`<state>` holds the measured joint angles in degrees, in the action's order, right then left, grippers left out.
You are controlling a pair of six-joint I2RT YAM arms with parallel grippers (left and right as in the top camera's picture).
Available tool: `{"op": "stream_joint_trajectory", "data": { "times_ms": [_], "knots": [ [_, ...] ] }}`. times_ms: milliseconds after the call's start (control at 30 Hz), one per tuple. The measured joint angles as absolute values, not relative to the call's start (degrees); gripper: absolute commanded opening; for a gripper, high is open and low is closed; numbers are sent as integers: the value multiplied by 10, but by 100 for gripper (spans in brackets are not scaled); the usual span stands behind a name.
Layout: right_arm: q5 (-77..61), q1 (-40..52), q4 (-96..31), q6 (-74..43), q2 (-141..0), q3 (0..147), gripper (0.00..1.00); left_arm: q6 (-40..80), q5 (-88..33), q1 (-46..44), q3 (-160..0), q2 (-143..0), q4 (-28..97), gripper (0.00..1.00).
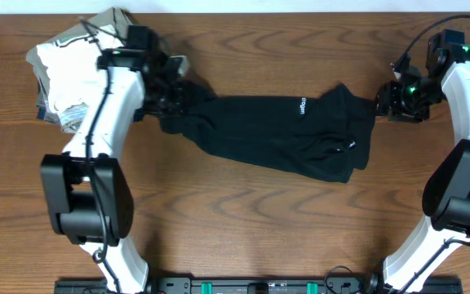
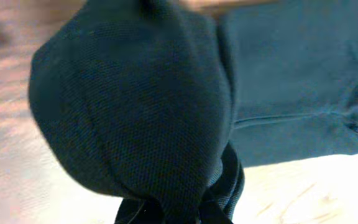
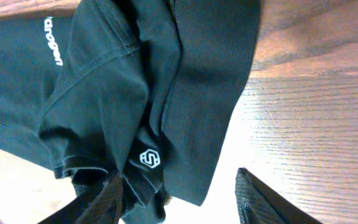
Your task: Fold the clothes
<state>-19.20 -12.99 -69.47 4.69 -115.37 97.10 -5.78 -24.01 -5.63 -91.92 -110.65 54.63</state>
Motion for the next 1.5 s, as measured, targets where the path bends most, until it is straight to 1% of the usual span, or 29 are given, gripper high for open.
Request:
{"op": "stream_joint_trajectory", "data": {
  "times_ms": [367,700,733,767,833,900,967,1100,1267,1367,1500],
  "knots": [
    [-193,-126,-697,50,-1154,971,57,-43,-224,-178,-919,-1107,504,6],
    [-194,-124,-700,53,-1154,971,57,-26,-202,-215,-919,-1149,454,6],
    [-194,-124,-700,54,-1154,971,57,-24,-201,-217,-919,-1154,448,8],
    [-194,-124,-700,55,-1154,971,57,-23,-201,-221,-919,-1160,442,13],
    [-194,-124,-700,55,-1154,971,57,-21,-201,-231,-919,-1167,428,32],
    [-194,-124,-700,55,-1154,971,58,-17,-202,-241,-919,-1169,411,41],
    [-194,-124,-699,55,-1154,971,58,-14,-202,-253,-918,-1169,387,46],
    [-194,-124,-698,55,-1154,971,58,-13,-202,-285,-918,-1169,351,49],
    [-194,-124,-698,55,-1154,971,58,-13,-202,-317,-918,-1169,348,49],
    [-194,-124,-698,55,-1154,971,59,-13,-202,-319,-918,-1169,354,49],
    [-194,-124,-698,57,-1154,971,59,-13,-202,-301,-918,-1169,369,48]
  ]
}}
